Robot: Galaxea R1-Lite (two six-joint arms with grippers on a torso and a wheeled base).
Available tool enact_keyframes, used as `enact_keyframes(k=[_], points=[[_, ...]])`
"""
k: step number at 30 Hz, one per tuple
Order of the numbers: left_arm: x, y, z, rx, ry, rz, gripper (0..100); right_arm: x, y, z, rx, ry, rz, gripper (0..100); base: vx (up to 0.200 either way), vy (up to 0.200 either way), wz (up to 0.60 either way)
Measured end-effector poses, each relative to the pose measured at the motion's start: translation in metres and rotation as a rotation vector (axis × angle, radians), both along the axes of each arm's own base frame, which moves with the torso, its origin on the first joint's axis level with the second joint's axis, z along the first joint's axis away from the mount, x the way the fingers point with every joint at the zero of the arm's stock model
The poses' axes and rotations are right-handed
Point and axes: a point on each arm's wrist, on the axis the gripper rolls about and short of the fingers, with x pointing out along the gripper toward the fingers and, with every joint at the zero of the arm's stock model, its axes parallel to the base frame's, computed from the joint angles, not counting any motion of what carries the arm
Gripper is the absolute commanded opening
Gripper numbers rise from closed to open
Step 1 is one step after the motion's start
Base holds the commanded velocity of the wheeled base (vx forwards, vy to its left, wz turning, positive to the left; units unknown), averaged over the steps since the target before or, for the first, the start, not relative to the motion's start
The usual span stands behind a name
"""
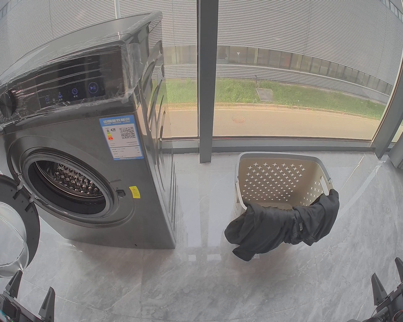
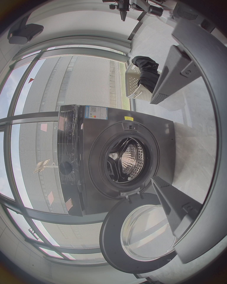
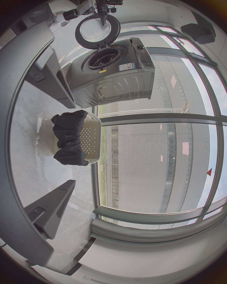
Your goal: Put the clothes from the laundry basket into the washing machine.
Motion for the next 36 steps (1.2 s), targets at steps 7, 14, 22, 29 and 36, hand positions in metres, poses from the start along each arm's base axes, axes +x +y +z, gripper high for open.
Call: enact_keyframes(k=[7, 14, 22, 29, 36], points=[[0.0, 0.0, 0.0, 0.001, 0.0, -0.001, 100, 0.0, 0.0, 0.0, 0.0, 0.0, -0.001, 100, 0.0, -0.2, 0.0], [0.0, 0.0, 0.0, 0.003, 0.0, -0.001, 100, 0.0, 0.0, 0.0, 0.0, 0.0, 0.0, 100, 0.0, -0.2, 0.0], [0.0, 0.0, 0.0, 0.007, 0.0, 0.0, 100, 0.0, 0.0, -0.0001, 0.0, 0.001, -0.005, 100, 0.0, -0.05, 0.0], [0.0, 0.0, -0.0001, 0.006, 0.0, -0.001, 100, 0.0, -0.0001, 0.0, 0.002, 0.0, -0.004, 100, 0.0, 0.0, 0.0], [0.0, 0.0, 0.0, 0.006, 0.0, -0.002, 100, 0.0, -0.0001, 0.0048, 0.002, -0.046, -0.013, 100, 0.0, -0.114, 0.0]])
